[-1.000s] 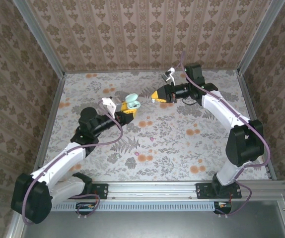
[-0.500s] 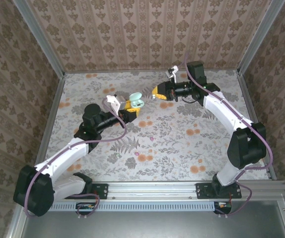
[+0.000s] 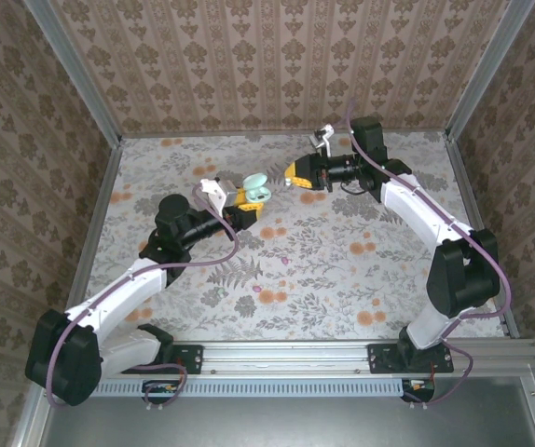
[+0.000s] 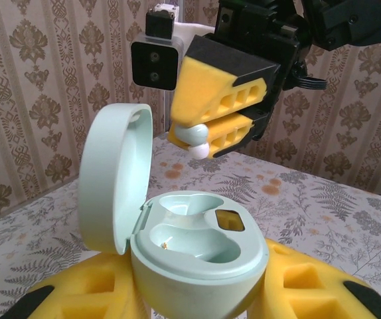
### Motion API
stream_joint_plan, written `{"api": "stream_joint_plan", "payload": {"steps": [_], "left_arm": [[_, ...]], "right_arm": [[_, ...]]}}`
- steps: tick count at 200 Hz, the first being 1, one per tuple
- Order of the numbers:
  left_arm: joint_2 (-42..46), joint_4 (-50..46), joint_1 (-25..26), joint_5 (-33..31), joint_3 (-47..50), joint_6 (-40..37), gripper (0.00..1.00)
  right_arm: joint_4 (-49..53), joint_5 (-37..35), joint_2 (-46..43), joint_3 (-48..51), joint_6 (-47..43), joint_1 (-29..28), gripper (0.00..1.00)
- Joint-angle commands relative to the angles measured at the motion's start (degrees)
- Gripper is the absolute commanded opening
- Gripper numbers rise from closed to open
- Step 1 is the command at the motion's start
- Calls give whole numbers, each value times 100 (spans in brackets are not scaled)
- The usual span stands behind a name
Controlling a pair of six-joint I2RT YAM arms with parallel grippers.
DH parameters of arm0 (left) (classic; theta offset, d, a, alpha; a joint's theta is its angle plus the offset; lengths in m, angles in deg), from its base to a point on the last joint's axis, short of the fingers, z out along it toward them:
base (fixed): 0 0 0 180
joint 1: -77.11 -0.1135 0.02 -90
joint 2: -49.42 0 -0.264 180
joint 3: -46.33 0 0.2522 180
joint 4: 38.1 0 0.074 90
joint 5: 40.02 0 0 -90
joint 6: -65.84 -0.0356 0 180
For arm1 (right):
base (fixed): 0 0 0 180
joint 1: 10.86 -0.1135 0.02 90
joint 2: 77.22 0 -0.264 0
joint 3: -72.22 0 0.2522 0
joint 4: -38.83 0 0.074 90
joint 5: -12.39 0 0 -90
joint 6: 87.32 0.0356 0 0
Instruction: Insert wireless bluetooth earbuds into charging case
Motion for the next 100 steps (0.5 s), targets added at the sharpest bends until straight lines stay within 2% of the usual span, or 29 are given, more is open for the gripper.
{"api": "stream_joint_plan", "payload": {"steps": [1,62,100], "left_arm": [[15,115,24,228,-195,-155,32],[-2,49,33,533,-260,-155,32],[-36,-26,30,723,-345,-181,32]], "right_arm": [[249,719,-156,-269,-702,-39,22],[588,966,-148,-452,-1043,-55,22],[906,1066,-250,-503,-1626,-123,22]]}}
